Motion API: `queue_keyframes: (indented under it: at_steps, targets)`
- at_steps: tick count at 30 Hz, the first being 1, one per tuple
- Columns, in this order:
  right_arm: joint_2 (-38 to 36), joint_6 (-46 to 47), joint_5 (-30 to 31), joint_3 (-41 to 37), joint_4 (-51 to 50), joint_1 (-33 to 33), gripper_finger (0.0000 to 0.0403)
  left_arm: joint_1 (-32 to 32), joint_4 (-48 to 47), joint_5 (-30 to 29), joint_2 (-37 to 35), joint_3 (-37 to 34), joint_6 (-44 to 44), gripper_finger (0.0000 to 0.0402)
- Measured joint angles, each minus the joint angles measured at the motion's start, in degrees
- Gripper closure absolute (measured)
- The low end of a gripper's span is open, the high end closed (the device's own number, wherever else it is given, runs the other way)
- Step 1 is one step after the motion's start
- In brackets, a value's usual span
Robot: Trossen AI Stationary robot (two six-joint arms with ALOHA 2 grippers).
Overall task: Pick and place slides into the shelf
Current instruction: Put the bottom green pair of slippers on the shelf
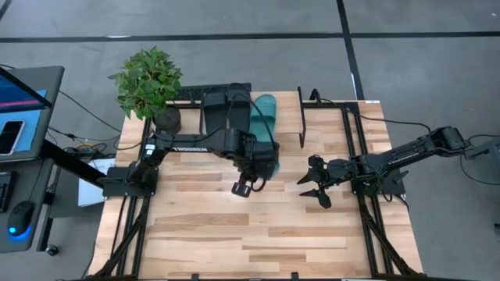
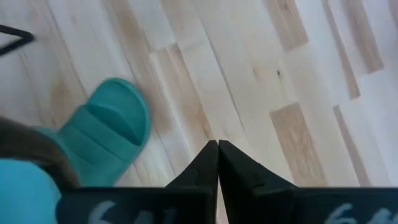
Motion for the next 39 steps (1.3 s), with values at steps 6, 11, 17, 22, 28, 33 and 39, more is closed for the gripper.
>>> queue_keyframes:
  at_steps: [6,11,17,22,28,33,39]
  targets:
    - [0.0,0.04,0.0,0.01,0.05,0.0,0.0188,0.24,2.75,-2.16,0.09,-6.24,1.49,0.0401]
    - [0.0,0.02,0.0,0.0,0.14,0.0,0.0188,1.18,5.19,-3.38,0.02,-8.59,2.03,0.0401]
    - [0.0,0.04,0.0,0.0,0.12,0.0,0.0188,2.38,7.04,-5.09,0.07,-9.44,3.23,0.0401]
    - [0.0,0.02,0.0,0.0,0.08,0.0,0.0188,3.49,8.1,-7.04,0.07,-9.44,3.32,0.0401]
    - [0.0,0.02,0.0,0.0,0.07,0.0,0.0188,4.35,8.71,-8.52,0.07,-9.44,3.41,0.0401]
    - [0.0,0.02,0.0,0.0,0.05,0.0,0.0188,4.85,8.9,-9.79,0.07,-9.44,3.83,0.0401]
    - [0.0,0.02,0.0,0.0,0.05,0.0,0.0188,6.1,10.43,-11.27,0.07,-9.44,4.5,0.0401]
